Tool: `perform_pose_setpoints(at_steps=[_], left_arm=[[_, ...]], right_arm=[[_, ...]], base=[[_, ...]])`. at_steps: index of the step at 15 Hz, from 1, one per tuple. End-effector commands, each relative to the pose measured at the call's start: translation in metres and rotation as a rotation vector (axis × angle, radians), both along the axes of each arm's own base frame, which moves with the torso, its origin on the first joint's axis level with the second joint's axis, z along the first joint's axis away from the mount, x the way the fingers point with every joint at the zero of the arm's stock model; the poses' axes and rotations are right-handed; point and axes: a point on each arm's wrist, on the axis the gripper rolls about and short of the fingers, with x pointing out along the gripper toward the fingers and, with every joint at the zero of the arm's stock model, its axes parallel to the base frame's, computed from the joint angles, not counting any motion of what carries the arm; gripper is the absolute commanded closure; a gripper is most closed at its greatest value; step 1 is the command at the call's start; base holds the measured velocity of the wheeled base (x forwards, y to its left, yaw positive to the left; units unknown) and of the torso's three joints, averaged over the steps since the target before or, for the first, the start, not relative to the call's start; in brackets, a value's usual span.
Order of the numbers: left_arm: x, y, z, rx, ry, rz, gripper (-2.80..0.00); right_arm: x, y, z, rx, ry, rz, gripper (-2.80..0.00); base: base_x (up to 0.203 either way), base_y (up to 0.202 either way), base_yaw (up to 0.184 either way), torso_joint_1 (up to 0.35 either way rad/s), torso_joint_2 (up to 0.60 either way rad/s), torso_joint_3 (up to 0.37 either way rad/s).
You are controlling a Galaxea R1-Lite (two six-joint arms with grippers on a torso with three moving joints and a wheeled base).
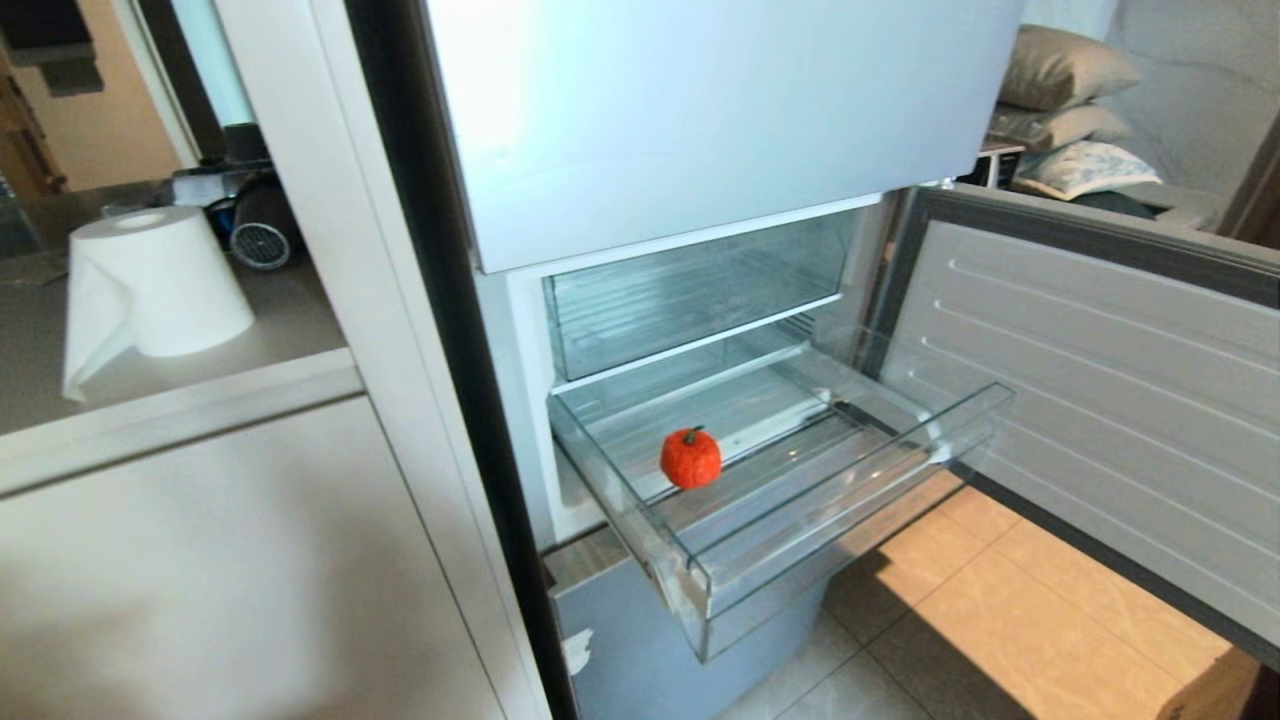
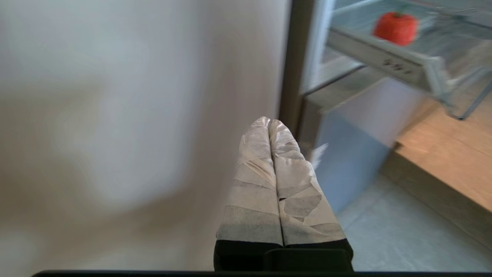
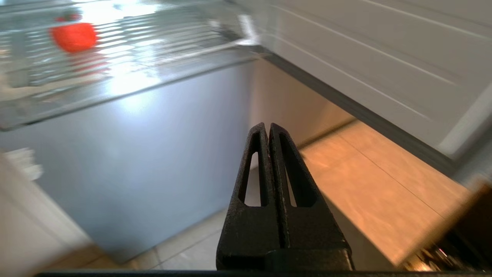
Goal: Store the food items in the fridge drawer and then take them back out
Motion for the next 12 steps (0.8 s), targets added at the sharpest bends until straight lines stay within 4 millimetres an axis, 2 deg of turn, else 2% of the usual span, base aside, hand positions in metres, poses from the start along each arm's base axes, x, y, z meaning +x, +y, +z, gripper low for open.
perform_pose_setpoints(at_steps=[1, 6, 9, 12], left_arm=[[0.0, 0.0, 0.0, 0.0, 0.0, 0.0, 0.0], [0.0, 0.0, 0.0, 0.0, 0.0, 0.0, 0.0], [0.0, 0.0, 0.0, 0.0, 0.0, 0.0, 0.0], [0.0, 0.0, 0.0, 0.0, 0.0, 0.0, 0.0]], right_arm=[[0.0, 0.0, 0.0, 0.0, 0.003, 0.0, 0.0], [0.0, 0.0, 0.0, -0.003, 0.001, 0.002, 0.0], [0.007, 0.0, 0.003, -0.01, 0.077, 0.004, 0.0], [0.025, 0.0, 0.029, 0.06, 0.152, -0.037, 0.0]], base=[[-0.003, 0.007, -0.174, 0.006, 0.0, 0.002], [0.0, 0.006, -0.164, 0.002, 0.0, 0.003], [0.0, 0.002, -0.026, 0.003, 0.0, 0.0], [0.0, 0.0, 0.0, 0.0, 0.0, 0.0]])
